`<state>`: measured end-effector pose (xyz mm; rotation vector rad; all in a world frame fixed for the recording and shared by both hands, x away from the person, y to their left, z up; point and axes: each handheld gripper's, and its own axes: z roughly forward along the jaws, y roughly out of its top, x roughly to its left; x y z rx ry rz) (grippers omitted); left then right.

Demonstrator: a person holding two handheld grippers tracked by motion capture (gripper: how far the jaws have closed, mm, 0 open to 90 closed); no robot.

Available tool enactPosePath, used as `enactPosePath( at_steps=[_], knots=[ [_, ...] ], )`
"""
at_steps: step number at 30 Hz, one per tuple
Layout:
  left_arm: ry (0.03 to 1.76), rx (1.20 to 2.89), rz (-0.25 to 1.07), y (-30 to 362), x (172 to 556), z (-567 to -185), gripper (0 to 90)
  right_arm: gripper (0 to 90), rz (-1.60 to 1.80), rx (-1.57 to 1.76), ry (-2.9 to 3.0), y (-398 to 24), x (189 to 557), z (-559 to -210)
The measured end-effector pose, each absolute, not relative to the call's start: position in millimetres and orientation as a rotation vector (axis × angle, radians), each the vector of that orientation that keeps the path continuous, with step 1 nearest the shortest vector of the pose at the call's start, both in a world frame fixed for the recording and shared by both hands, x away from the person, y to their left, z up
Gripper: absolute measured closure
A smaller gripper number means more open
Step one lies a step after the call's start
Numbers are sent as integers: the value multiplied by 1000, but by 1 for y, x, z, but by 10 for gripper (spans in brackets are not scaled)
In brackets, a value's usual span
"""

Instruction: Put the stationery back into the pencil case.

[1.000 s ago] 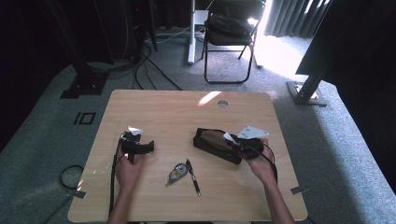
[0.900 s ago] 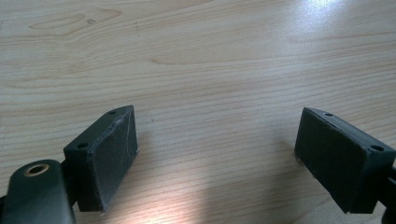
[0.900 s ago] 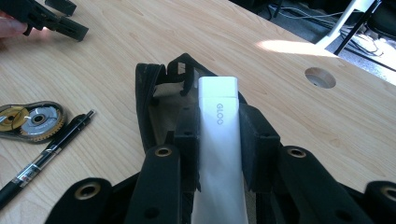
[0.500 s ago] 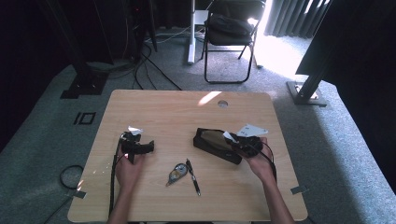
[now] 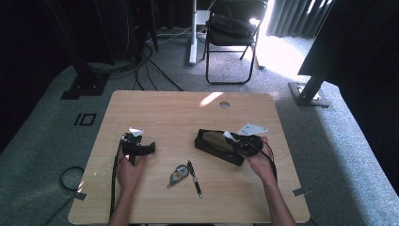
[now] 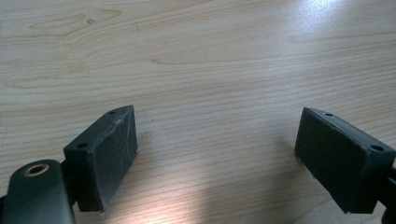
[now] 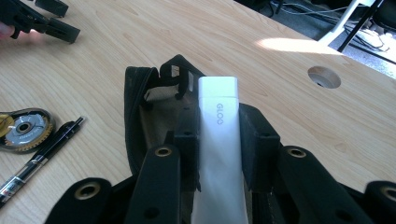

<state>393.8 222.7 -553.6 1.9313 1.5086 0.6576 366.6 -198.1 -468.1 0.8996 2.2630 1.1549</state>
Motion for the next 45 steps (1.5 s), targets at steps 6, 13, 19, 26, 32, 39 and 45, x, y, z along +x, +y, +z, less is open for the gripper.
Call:
enactPosePath(
  at_steps=[6,13,19,26,32,39,45],
  knots=[
    [1509,1931,658,223,394,-554,134,712,1158,908,2268,-197,371,-470],
    [1509,1931,658,223,394,-554,134,712,1152,913,2278,-197,376,-472],
    [1509,1931,658,223,394,-554,134,712,1154,910,2281,-197,377,-474],
    [1508,1931,658,223,394,-554,134,711,1154,897,2294,-195,378,-474],
    [1509,1931,658,223,394,-554,134,711,1151,889,2303,-193,379,-475],
    [1509,1931,658,223,394,-554,134,710,1142,884,2311,-192,380,-477],
    [1509,1931,658,223,394,-554,134,709,1137,878,2320,-191,380,-478]
  ],
)
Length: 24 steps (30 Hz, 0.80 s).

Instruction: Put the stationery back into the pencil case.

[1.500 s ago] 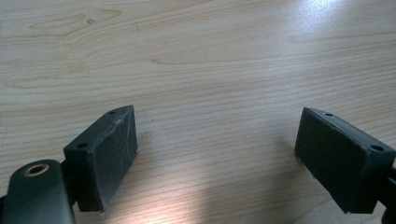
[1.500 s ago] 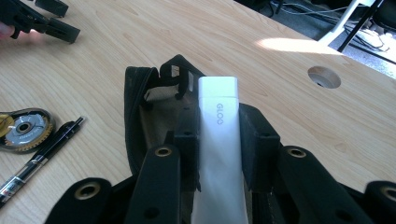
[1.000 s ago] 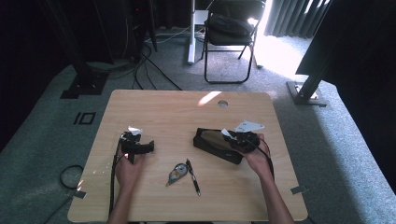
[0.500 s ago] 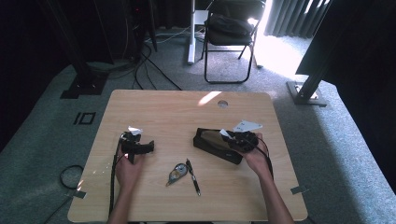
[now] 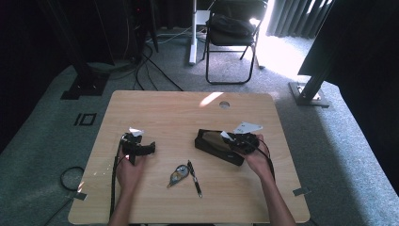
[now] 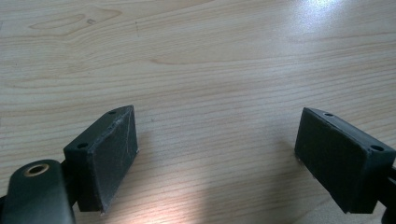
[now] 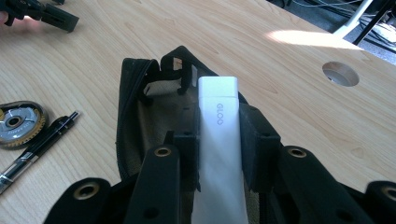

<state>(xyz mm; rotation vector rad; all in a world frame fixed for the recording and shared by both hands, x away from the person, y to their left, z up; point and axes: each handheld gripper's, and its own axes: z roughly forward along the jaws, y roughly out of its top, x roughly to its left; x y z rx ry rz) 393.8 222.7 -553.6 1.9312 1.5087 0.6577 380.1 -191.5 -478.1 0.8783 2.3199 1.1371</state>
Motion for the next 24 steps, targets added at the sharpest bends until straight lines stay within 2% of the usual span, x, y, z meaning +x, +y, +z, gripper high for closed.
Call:
enactPosePath(
  at_steps=[16,24],
  knots=[
    [1509,1931,658,223,394,-554,134,703,1101,865,2363,-188,384,-485],
    [1509,1931,658,222,394,-554,134,621,1104,868,2372,-186,384,-486]
  ],
)
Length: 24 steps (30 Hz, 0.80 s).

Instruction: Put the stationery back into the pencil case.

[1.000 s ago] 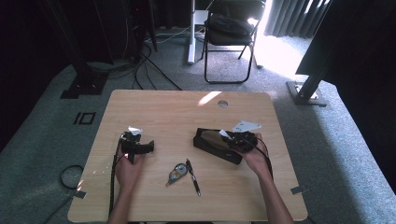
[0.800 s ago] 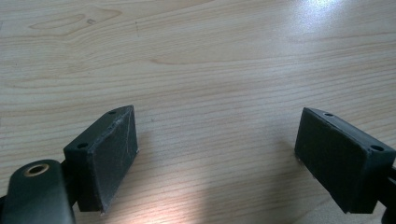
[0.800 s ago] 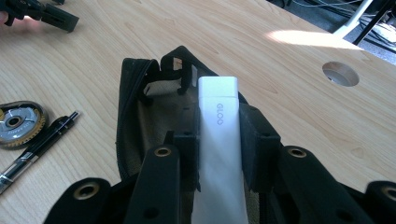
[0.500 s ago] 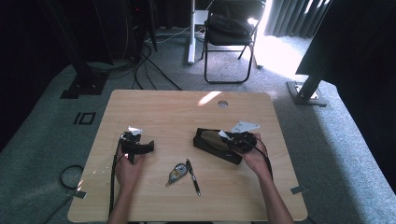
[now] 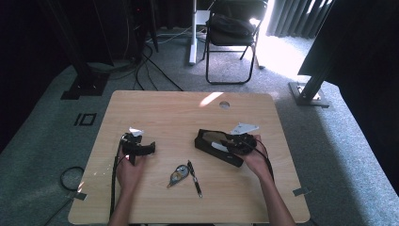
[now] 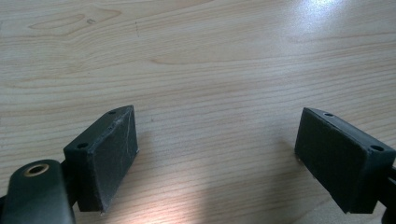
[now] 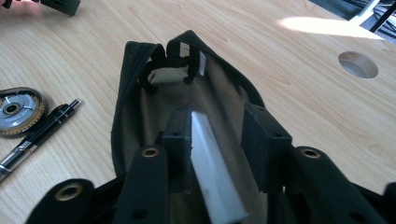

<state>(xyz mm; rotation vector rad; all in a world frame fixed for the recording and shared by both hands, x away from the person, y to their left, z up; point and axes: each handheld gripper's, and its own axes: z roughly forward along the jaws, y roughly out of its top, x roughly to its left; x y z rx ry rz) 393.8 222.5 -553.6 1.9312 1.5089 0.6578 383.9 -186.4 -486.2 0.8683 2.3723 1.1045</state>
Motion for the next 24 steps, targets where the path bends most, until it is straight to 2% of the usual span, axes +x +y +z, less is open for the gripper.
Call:
enactPosePath(
  at_steps=[7,24],
  knots=[
    [1509,1932,658,222,394,-554,134,585,1131,867,2346,-187,378,-480],
    [1509,1932,658,222,394,-554,134,576,1173,830,2328,-179,362,-472]
  ],
)
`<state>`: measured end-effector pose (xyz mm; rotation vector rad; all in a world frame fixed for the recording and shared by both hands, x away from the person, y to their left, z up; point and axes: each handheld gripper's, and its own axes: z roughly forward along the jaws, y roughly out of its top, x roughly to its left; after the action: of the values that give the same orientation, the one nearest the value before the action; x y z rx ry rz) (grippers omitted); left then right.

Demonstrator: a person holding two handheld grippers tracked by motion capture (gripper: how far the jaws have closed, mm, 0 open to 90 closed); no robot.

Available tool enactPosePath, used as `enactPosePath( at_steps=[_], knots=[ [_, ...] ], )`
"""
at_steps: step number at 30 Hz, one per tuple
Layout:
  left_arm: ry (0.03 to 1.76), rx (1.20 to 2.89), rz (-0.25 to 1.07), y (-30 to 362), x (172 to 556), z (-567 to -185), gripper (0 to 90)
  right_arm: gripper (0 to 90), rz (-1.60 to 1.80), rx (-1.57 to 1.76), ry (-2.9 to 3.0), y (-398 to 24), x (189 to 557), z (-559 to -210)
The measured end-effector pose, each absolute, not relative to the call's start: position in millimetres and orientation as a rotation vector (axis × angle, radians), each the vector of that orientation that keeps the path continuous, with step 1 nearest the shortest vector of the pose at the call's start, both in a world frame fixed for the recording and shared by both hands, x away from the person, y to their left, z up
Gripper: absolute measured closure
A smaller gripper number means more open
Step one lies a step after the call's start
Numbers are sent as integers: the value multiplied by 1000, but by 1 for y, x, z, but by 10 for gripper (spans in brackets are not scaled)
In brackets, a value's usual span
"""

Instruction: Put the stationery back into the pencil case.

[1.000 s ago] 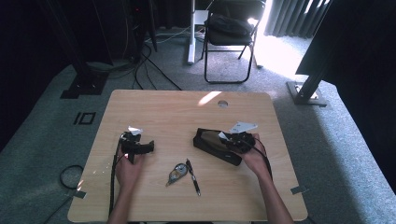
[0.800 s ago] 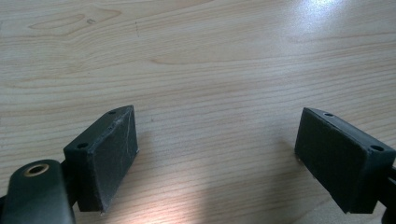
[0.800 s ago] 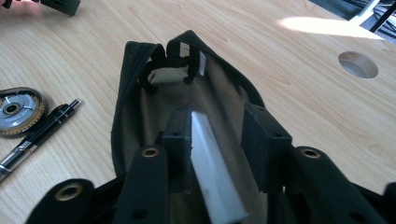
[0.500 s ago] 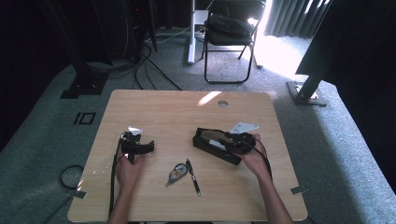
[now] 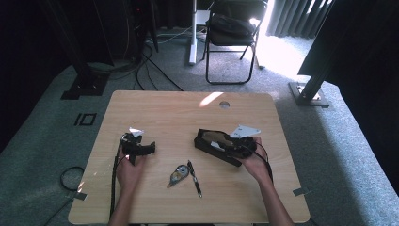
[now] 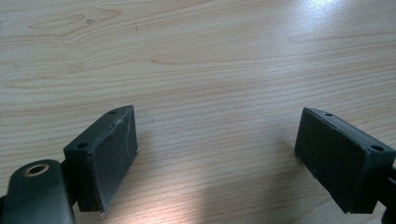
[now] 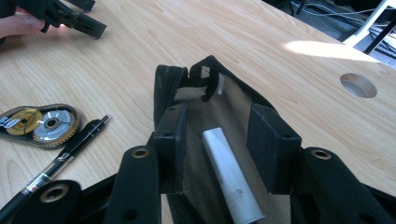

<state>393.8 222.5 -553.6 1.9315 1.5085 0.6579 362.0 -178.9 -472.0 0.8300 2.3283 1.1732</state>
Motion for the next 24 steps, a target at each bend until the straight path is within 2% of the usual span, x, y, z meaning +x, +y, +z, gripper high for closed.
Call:
enactPosePath(
  at_steps=[24],
  knots=[
    [1509,1931,657,222,394,-554,134,581,1208,777,2342,-163,347,-472]
  ],
)
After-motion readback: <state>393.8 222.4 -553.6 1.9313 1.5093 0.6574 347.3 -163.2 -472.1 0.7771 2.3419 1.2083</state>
